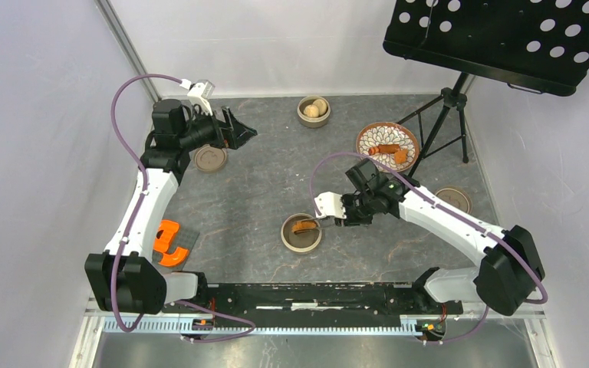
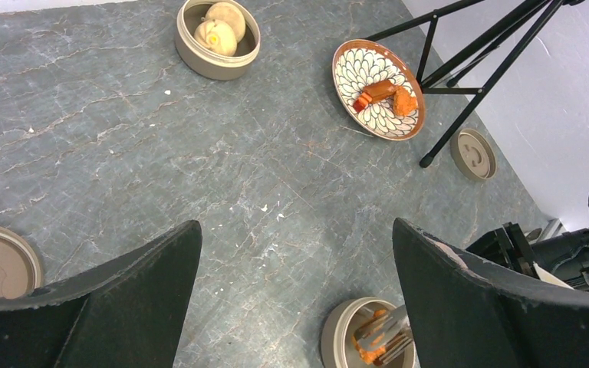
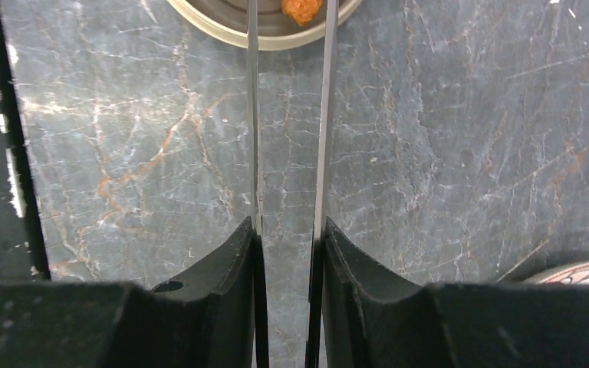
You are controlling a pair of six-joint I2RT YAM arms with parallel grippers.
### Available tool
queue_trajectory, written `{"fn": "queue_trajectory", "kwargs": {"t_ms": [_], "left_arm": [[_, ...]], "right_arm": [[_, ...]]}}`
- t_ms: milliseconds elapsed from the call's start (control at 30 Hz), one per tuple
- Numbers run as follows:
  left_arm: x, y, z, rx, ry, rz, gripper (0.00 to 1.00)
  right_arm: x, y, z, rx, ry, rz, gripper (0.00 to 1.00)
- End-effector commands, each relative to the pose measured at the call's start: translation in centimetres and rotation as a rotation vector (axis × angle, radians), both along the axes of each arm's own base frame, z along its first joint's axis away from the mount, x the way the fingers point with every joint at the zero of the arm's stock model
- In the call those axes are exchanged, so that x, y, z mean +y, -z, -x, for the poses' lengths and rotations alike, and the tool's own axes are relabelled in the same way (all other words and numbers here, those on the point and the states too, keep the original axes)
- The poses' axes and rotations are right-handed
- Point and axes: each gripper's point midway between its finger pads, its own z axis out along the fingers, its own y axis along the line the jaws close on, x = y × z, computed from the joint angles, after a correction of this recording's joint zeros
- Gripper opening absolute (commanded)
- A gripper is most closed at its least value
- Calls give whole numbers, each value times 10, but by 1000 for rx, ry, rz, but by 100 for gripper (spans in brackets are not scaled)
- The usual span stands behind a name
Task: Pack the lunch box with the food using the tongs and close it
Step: Place the fake food in the packing box.
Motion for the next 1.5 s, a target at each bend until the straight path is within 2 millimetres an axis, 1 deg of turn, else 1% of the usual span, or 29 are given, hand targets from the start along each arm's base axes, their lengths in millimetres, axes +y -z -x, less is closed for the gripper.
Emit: {"fn": "queue_trajectory", "kwargs": {"t_ms": [0, 167, 300, 400, 533, 600, 733, 800, 1133, 1333, 1467], "left_arm": [[3, -11, 0, -71, 2, -35, 100], [3, -8, -2, -67, 5, -40, 100], [3, -8, -3, -67, 7, -40, 100], [3, -7, -5, -66, 10, -40, 100], [2, -7, -7, -67, 11, -37, 100], [2, -6, -7, -64, 10, -37, 100], [2, -6, -8, -61, 10, -36, 100], [2, -5, -9, -60, 11, -35, 100], [1, -6, -10, -58, 15, -31, 100], [1, -6, -11, -57, 13, -24, 100], [0, -6, -11, -53, 13, -19, 100]], "right_arm": [[6, -2, -24, -105, 47, -6, 3], [7, 1, -34, -144, 63, 15, 6], [9, -1, -41, -177, 73, 11, 11], [11, -1, -45, -191, 77, 14, 17], [11, -3, -45, -199, 66, 15, 29], [11, -3, -44, -202, 57, 16, 34], [10, -3, -43, -200, 47, 20, 36], [9, -3, -42, -202, 42, 21, 40], [11, -8, -43, -217, 26, 11, 46], [11, -12, -43, -229, 13, 0, 46], [16, -20, -43, -234, 12, -25, 48]]}}
